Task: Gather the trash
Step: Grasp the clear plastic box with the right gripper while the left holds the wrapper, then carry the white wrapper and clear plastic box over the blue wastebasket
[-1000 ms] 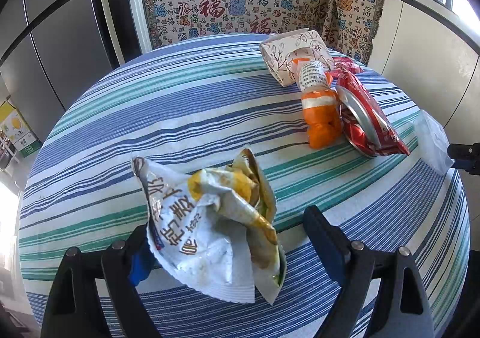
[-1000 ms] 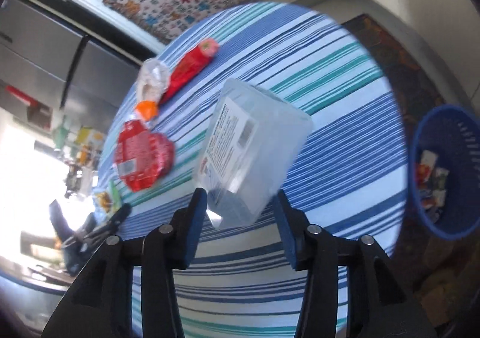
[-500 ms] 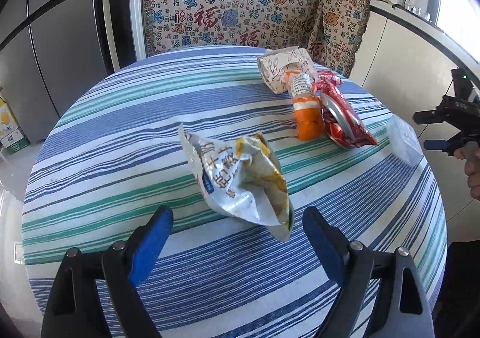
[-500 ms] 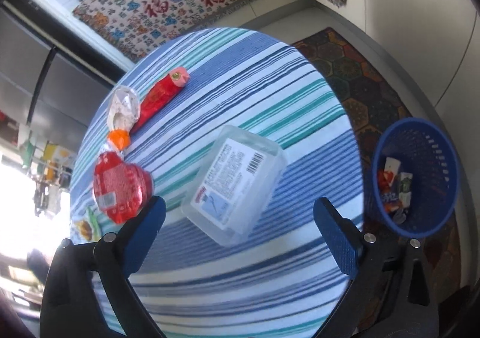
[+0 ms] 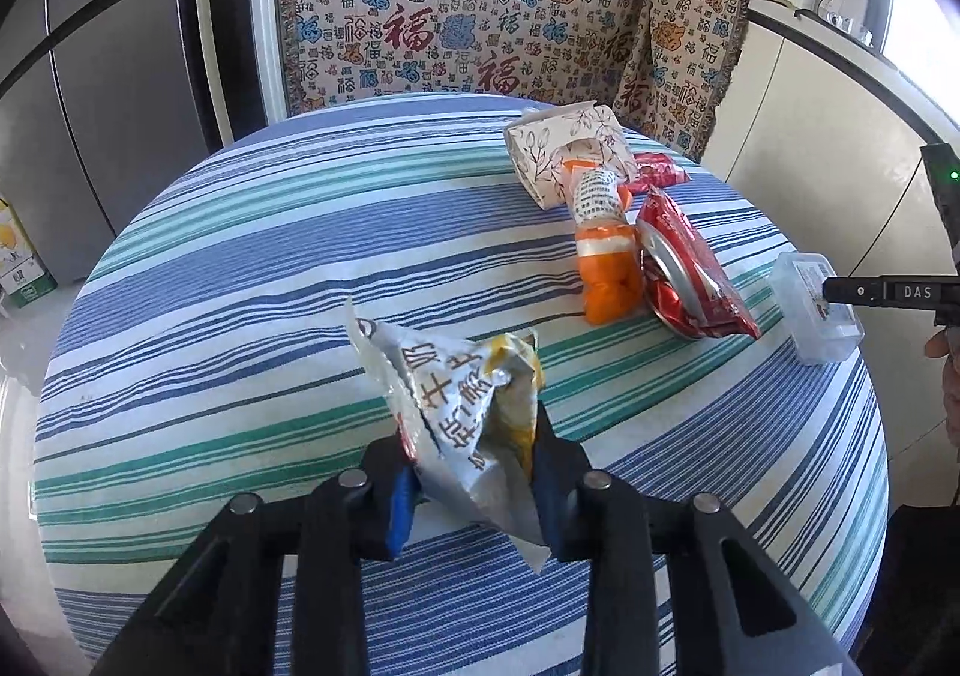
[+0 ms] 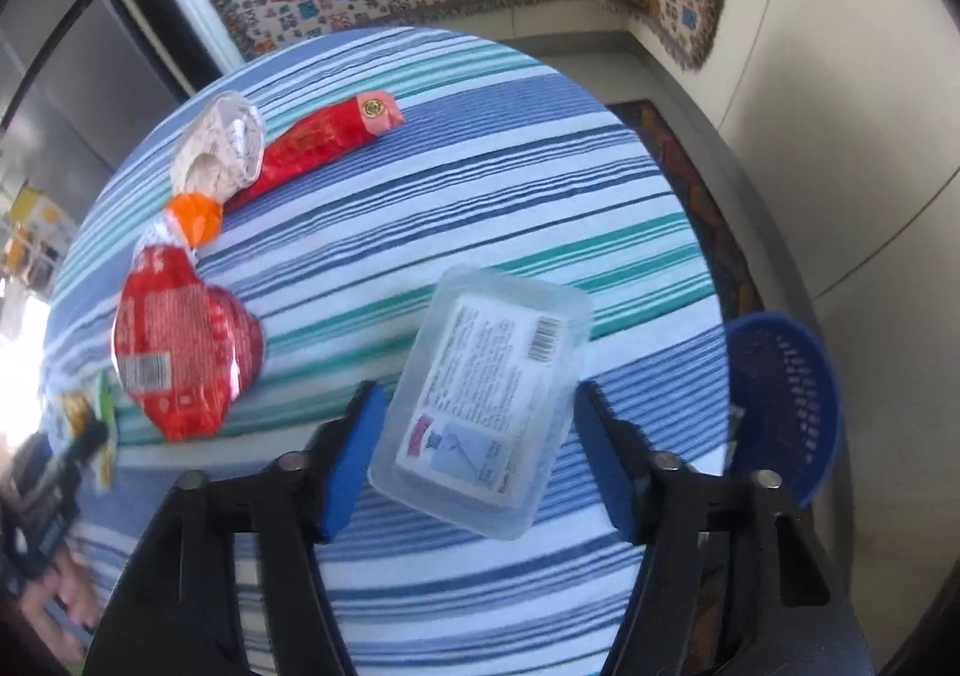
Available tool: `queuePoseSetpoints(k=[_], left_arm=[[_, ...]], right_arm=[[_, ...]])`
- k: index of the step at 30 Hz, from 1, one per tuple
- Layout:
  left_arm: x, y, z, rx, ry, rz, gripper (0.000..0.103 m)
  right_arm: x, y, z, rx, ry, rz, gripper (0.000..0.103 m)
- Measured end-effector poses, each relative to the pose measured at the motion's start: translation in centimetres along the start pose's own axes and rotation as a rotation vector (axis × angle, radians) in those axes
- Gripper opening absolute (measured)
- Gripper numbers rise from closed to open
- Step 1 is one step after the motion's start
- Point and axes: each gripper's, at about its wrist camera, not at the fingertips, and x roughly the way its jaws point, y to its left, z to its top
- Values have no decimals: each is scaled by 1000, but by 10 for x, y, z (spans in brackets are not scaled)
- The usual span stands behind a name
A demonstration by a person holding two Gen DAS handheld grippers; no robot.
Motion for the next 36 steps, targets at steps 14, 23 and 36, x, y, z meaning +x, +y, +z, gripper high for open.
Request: queuePoseSetpoints(k=[14,23,36], left_arm=[[-16,-19,-22,-31,-13,-17,28],[-23,-36,-31,7,-7,-4,28],[-49,-113,-15,105,-53,-154,27]], right_arm=[[-27,-14,-19,8,-28,123,97],[20,4,1,90,104,83,84],[-38,-58,-15,50,-21,161,65]])
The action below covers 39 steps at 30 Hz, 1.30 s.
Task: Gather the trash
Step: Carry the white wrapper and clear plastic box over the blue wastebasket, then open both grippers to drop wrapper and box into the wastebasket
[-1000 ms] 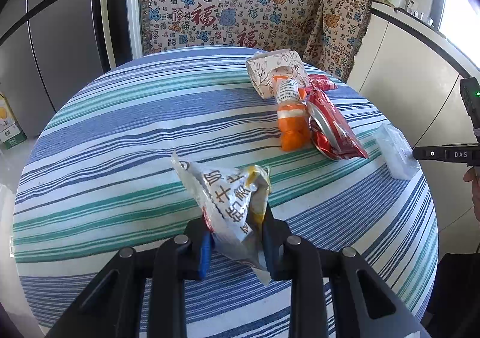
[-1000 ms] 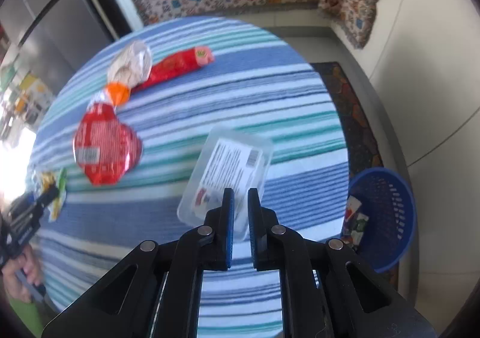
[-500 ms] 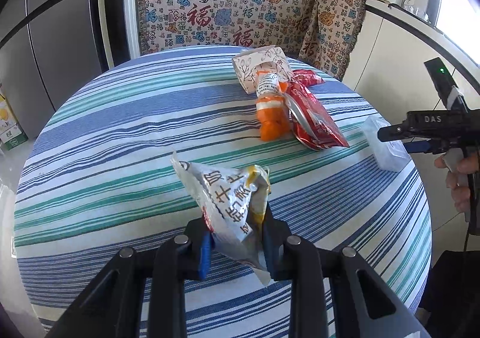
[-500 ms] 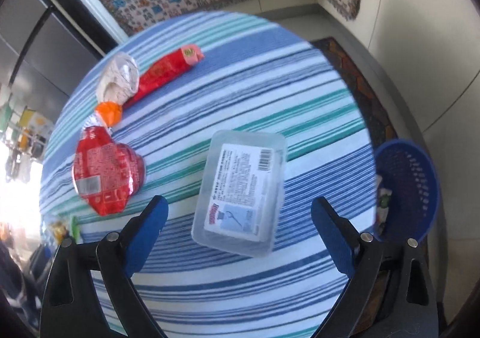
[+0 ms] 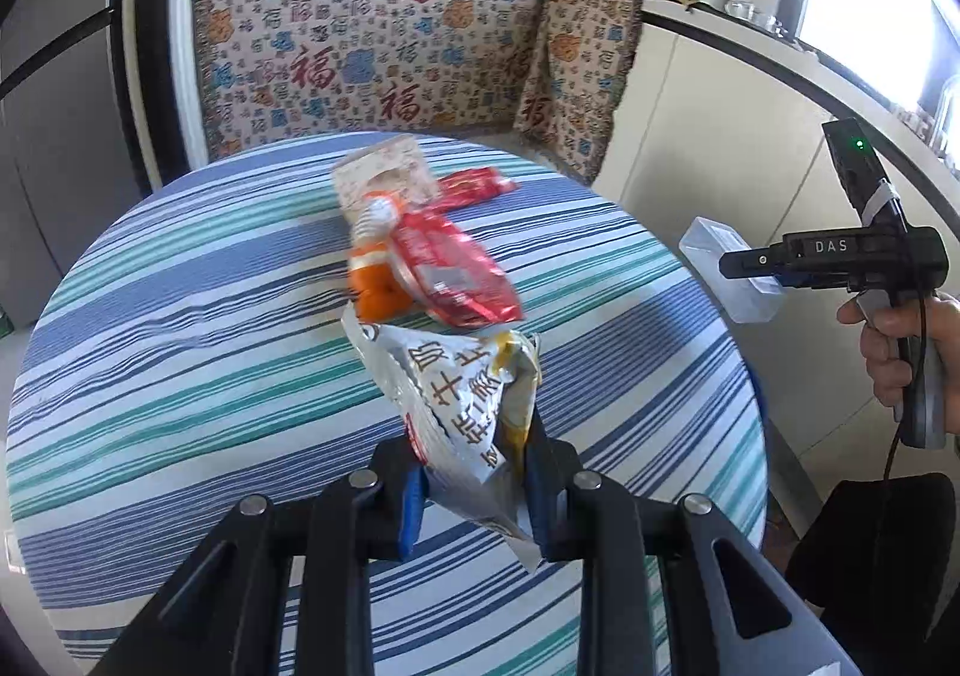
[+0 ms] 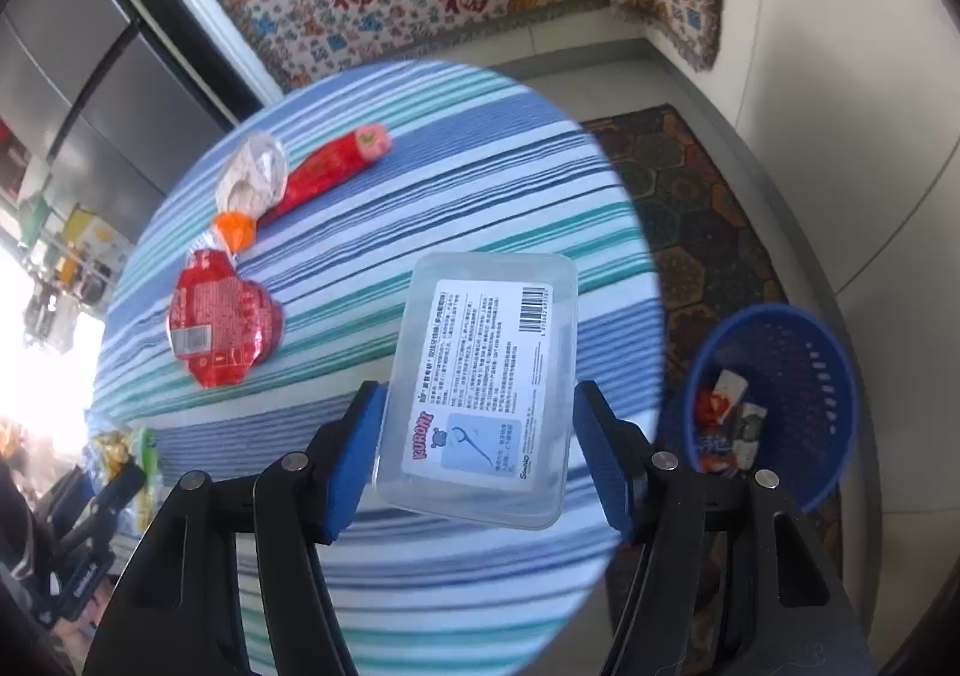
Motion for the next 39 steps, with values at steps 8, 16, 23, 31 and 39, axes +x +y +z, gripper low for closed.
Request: queuePoseSetpoints(k=[8,16,23,31,39], left_arm=[[34,-111,42,142,25,-189,27],[116,-217,64,226,120,-299,27],[201,-276,63,257,206,-312,27],[276,-293,52,262,289,-275,27],[326,-311,31,289,342,-253,38]], right_arm=[[-47,-92,-3,61,-62,-91,65],[-51,-182,-14,152,-65,-145,65],[-33,-242,-21,227,-41,-151,65],[-14,-282,-24,283,-35,-119,65],[3,-304,-26,317,-29,-93,68]])
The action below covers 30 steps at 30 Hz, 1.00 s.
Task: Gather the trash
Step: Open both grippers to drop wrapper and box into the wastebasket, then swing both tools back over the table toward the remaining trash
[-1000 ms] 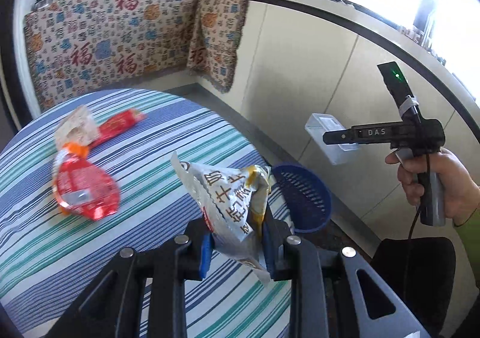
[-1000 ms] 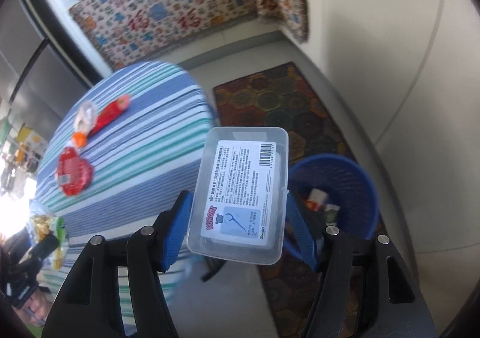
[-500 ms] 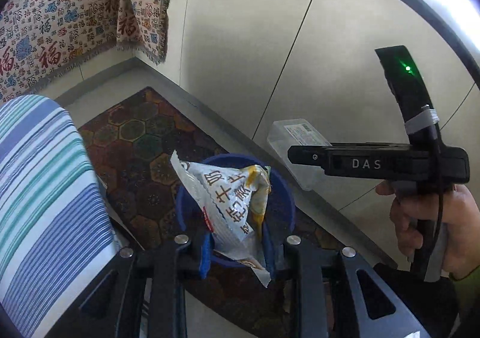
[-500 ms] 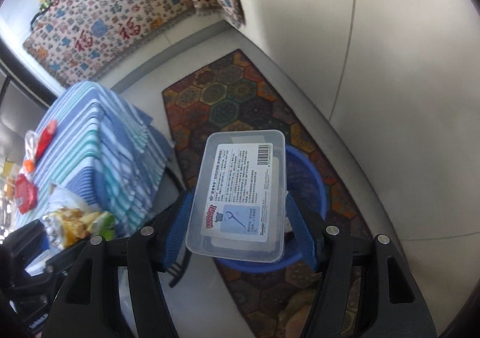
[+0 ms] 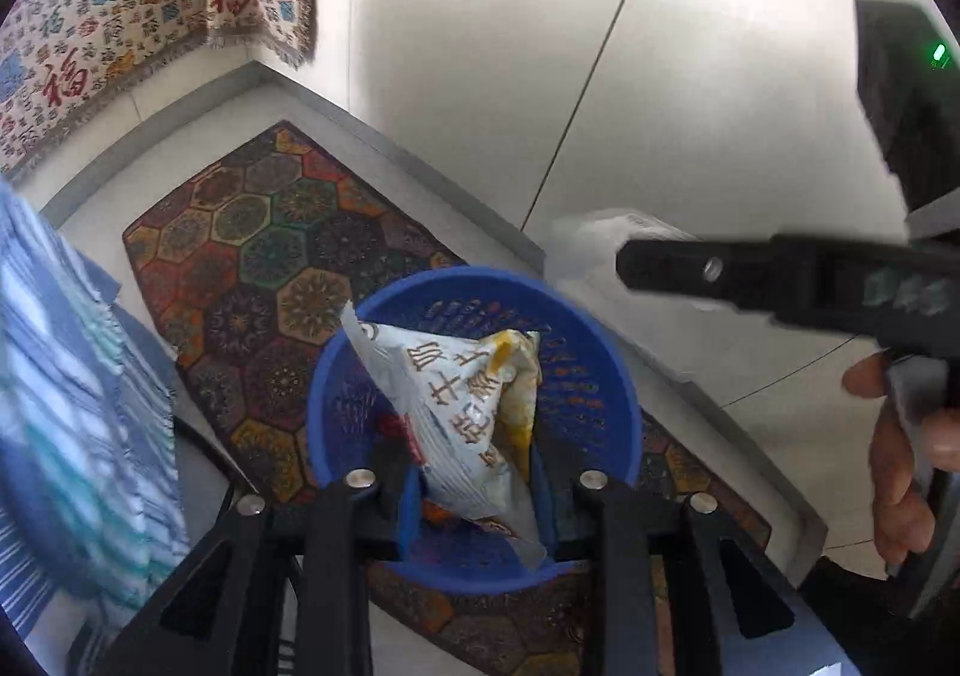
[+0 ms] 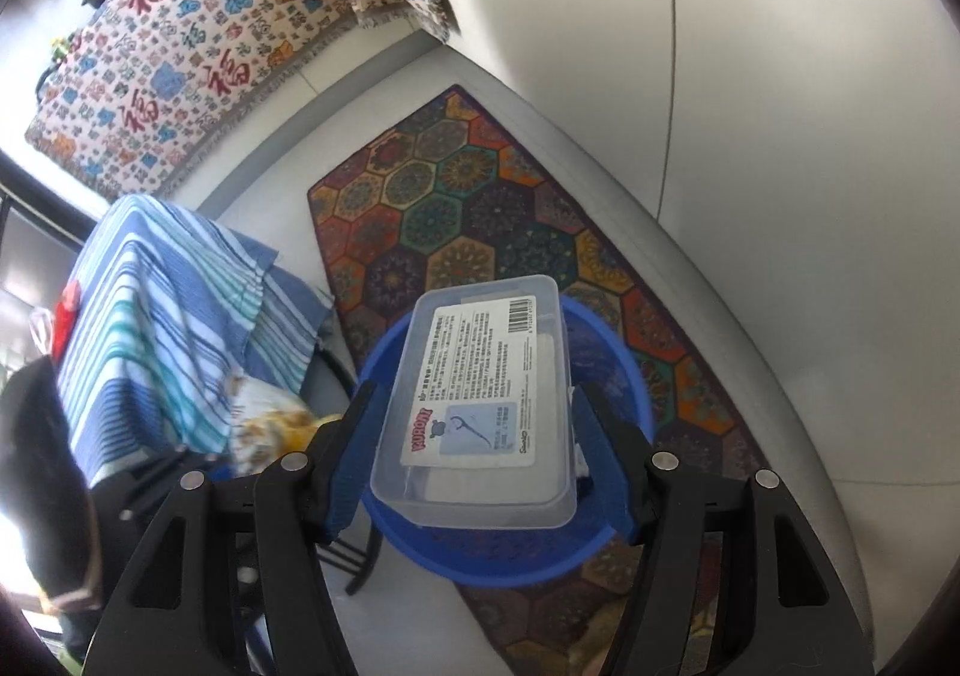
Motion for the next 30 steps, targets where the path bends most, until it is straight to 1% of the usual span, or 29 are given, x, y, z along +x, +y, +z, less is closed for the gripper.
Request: queuePoseSetpoints(k=[1,2,3,5,7,10,13,14,16,17,18,19,22,25,27,30], left_arm=[[7,0,1,-1,16,10,48],[11,-1,2,-1,23,19,53],[12,-1,2,-4,20,27,56],[10,-1,0,-8,4,34,56],[2,3,-1,-34,-13,36,56],[-21,11,-3,-71,-49,32,56],[-58,13,-10,-70,-101,42,56],[-72,11,-15,-65,-118,48,56],[-105,12,-29,-59,-152,64,56],[-120,13,-37,-58,-164,68,56],[-135,16,-47,-58,-177,74,61],[-150,19,-58,-62,-191,90,68],[-188,33,-94,-68,-221,143,69],[-220,58,-135,-97,-225,207,69],[-241,82,-163,-130,-223,264,69],[-268,123,-195,-188,-223,347,69]], right_arm=[[2,-2,1,5,-5,3,73],[2,-4,1,15,-12,18,88],[1,-5,1,27,-19,28,93],[-5,-4,2,33,-39,28,93],[-14,-6,2,40,-72,20,93],[-30,-6,2,54,-128,2,93],[-46,0,2,44,-184,-38,96],[-52,5,1,24,-206,-63,99],[-59,15,2,-20,-242,-112,100],[-62,22,2,-49,-259,-138,100],[-65,32,0,-80,-277,-162,100],[-67,40,-2,-108,-293,-178,100],[-74,75,-13,-187,-331,-182,100],[-78,114,-30,-267,-362,-136,100],[-81,151,-50,-342,-384,-93,100],[-73,204,-84,-429,-362,-9,100]])
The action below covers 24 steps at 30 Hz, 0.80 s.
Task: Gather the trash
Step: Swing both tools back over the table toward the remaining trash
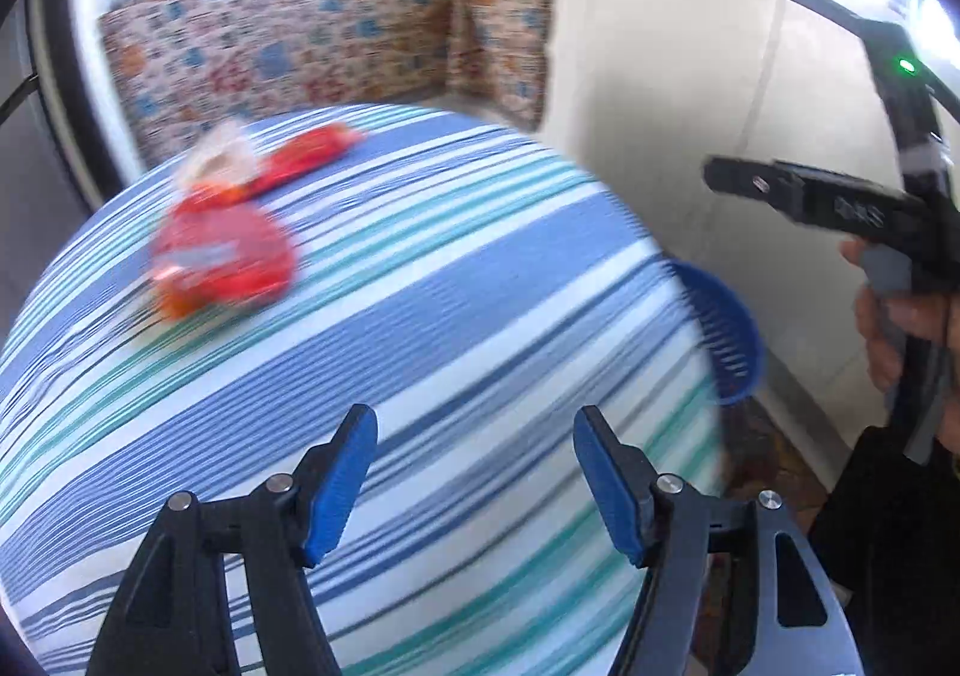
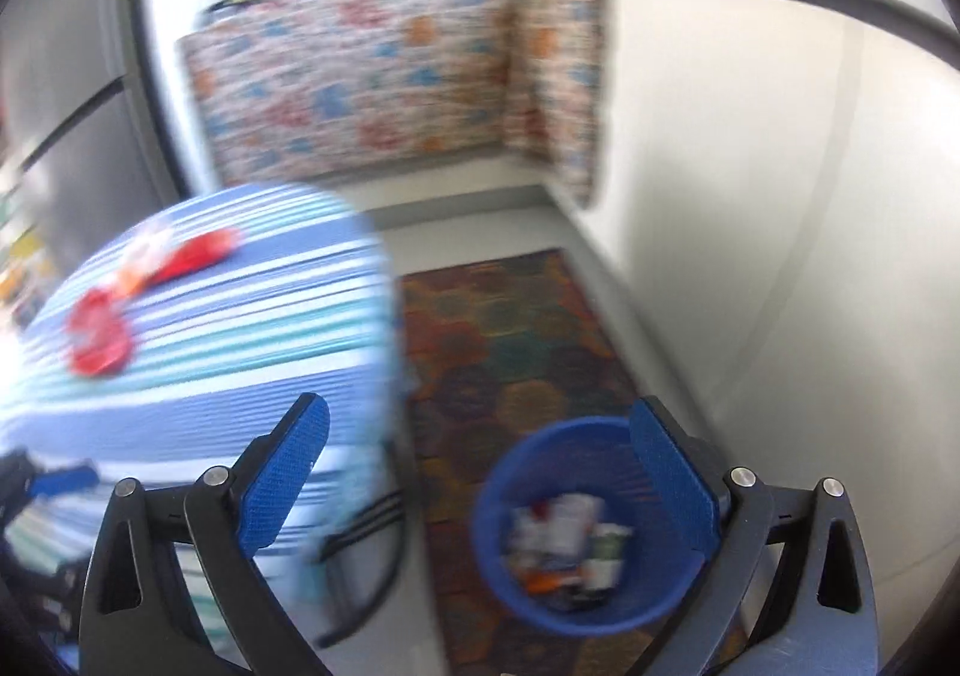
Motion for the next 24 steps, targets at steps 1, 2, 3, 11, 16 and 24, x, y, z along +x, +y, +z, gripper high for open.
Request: queuePoseSetpoints(k=[1,2,3,11,16,24], left_arm=[[-3,15,-3,-18,2,24,69],[-6,32,-6,-42,5,46,69],[-7,52,-9,-74,9,69,69],[6,153,-15,-221,26,157,69],[9,164,-13,-213,12,166,74],[19,171,2,-170,12,107,79]], right_arm=[[2,22,-4,-18,14,42,100],[5,39,-9,-34,30,74,100],[9,62,-14,-58,55,111,100],[55,165,-22,-167,197,176,100],[79,197,-17,-213,230,134,100],[86,201,-21,-186,228,101,102]])
